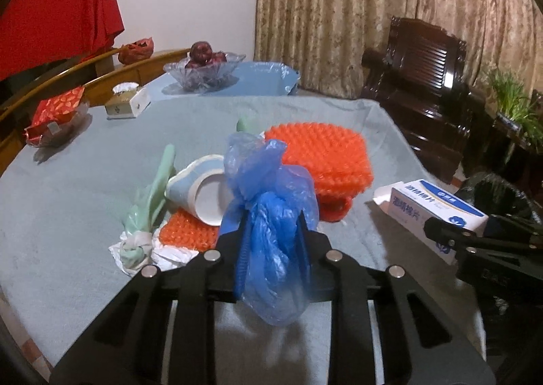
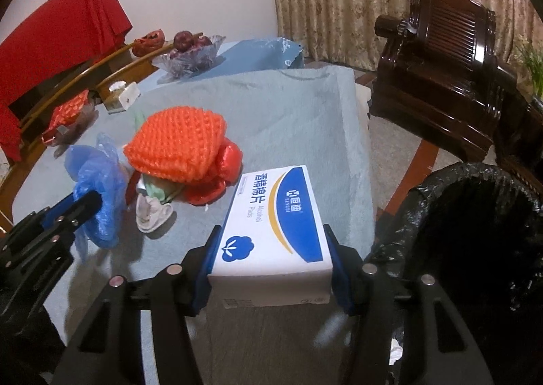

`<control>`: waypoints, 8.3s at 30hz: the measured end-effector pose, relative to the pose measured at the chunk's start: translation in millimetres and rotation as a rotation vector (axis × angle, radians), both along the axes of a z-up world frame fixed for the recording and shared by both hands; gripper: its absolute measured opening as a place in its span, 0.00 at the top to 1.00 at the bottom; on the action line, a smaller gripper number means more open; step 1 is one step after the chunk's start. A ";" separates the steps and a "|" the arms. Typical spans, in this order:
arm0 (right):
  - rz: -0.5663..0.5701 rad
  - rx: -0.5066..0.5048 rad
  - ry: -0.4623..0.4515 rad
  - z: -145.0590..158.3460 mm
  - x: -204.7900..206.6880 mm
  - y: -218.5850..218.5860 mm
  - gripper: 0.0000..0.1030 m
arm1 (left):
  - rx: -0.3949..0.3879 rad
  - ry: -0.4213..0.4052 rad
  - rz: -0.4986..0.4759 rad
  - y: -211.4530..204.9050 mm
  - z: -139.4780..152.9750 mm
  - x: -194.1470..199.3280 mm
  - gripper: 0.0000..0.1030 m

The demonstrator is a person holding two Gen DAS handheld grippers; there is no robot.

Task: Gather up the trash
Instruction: 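Carry bag and box over the bin and open both grippers, then move both tools back over the table toward the glove and foam net, then grasp green glove with left gripper while right gripper grasps orange foam net, then carry glove and foam net over the bin and open both grippers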

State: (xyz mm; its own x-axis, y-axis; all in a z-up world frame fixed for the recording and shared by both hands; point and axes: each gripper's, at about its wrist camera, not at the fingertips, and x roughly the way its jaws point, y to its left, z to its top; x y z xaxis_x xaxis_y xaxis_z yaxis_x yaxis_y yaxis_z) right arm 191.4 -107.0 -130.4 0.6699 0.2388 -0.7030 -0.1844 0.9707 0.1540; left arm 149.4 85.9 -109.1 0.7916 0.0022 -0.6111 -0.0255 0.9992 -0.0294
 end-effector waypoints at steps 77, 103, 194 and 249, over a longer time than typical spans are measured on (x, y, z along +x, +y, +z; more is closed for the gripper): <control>-0.477 -0.062 -0.098 26.0 -132.5 -256.1 0.13 | -0.080 0.001 -0.550 -269.9 25.5 -22.6 0.29; -0.100 0.017 -0.304 83.3 -85.0 -73.5 0.06 | 0.019 -0.158 -0.044 -31.6 78.9 -45.8 0.12; 0.132 -0.032 -0.150 -9.1 21.5 84.6 0.06 | -0.067 0.145 0.213 141.4 -38.3 19.1 0.37; 0.108 0.057 -0.335 110.7 -34.5 -34.3 0.88 | -0.123 -0.034 -0.078 -15.0 70.5 -0.2 0.82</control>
